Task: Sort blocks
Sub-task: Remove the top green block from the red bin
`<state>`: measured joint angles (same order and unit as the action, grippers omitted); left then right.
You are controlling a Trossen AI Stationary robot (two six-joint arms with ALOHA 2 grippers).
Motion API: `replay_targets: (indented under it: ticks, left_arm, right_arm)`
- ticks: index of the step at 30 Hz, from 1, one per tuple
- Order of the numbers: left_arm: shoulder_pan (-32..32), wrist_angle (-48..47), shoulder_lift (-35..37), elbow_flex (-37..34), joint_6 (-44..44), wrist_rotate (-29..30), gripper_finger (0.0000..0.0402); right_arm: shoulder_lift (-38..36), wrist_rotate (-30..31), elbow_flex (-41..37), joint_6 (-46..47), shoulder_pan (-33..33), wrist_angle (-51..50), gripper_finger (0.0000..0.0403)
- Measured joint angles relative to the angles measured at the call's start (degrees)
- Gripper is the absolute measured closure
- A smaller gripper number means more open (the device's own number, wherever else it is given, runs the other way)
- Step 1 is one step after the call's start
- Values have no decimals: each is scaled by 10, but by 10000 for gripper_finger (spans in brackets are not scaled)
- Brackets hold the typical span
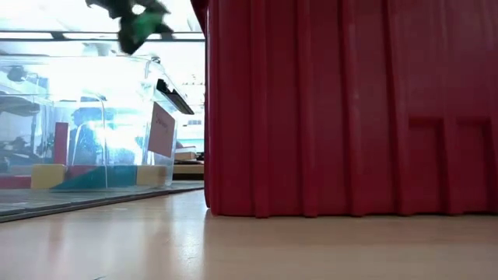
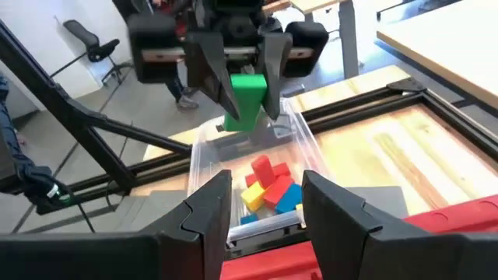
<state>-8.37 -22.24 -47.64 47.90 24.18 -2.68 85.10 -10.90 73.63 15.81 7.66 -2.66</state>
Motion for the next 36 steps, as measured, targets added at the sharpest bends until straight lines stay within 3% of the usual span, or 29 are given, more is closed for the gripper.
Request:
replay_targets:
  ticks: [6, 11, 19, 23, 29, 36]
  left_arm:
    - [0, -140, 18, 0, 26, -5, 279]
    - [0, -167, 7, 0, 44, -26, 252]
    - [0, -167, -12, 0, 40, -28, 204]
    - [0, -168, -19, 0, 34, -19, 184]
    - [0, -168, -22, 0, 37, -9, 169]
    - [0, -168, -22, 0, 51, -8, 181]
  right_arm:
    - [0, 0, 0, 0, 6, 0, 275]
    - [-1, 0, 0, -8, 11, -22, 279]
    - [-9, 0, 0, -96, 8, -270, 263]
    - [-8, 0, -21, -119, -3, -334, 250]
    - [-7, -1, -101, -114, -27, -314, 240]
    - [-6, -44, -218, -33, -36, -137, 238]
